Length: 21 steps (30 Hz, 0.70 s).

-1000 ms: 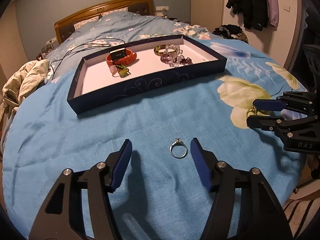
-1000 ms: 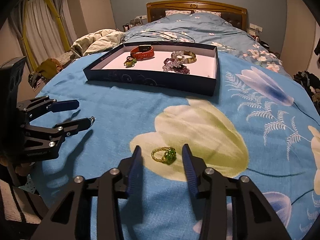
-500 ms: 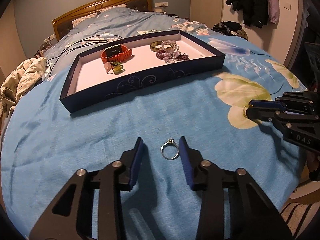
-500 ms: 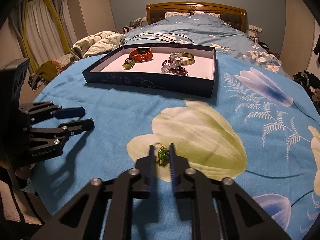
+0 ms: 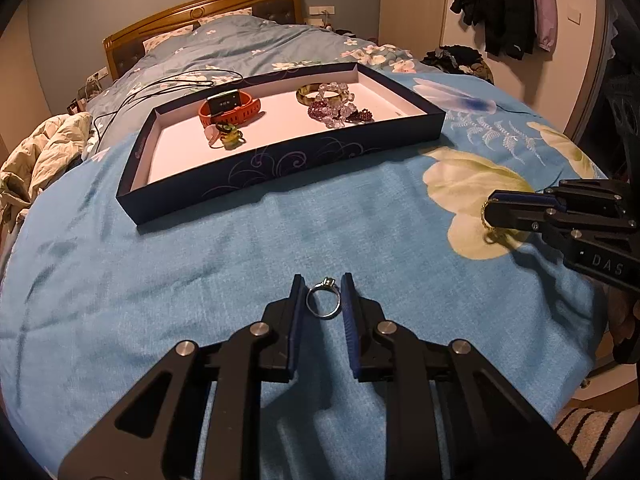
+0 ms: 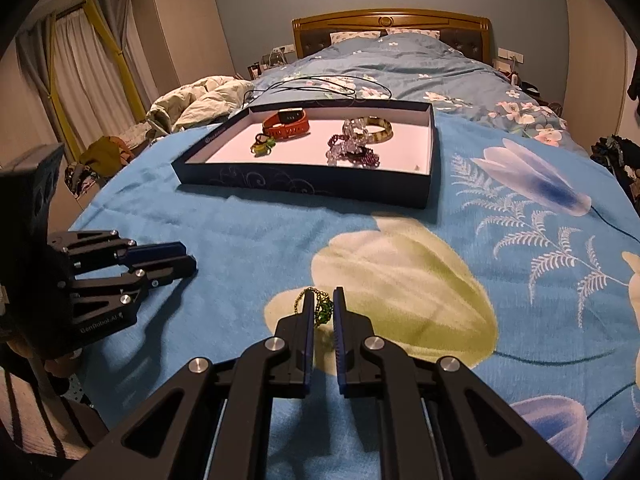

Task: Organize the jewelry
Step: 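Grasp the gold green-stone ring with the right tool while the left tool grasps the silver ring, then carry both rings into the box and open both tools to release them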

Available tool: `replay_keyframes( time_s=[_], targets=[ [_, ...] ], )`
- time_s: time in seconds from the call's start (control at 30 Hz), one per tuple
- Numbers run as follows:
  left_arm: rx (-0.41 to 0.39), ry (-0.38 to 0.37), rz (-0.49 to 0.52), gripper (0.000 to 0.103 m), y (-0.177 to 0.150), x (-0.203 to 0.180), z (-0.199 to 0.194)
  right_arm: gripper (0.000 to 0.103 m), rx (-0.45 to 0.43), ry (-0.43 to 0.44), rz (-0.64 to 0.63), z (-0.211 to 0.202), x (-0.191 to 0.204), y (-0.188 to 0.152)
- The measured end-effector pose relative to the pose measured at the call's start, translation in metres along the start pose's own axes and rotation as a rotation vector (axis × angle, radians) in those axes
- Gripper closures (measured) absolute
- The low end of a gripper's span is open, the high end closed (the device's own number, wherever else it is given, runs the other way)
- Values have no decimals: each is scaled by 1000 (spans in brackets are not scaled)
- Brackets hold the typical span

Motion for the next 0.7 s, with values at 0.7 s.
replay_keyframes(
  time_s=[0.7],
  targets=[
    [-53, -33, -41, 85, 1, 17, -19, 96, -58, 38, -8, -15, 7, 18]
  ],
)
Point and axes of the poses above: each gripper's, at about its wrist camera, not at the fingertips, and z roughly the way its jaws point, x to its left, y to its top, the point moved 6 cm from there along z, roughly the way its jaws point, and after that the axes turned 15 degrees about x, right-handed, at the moved point
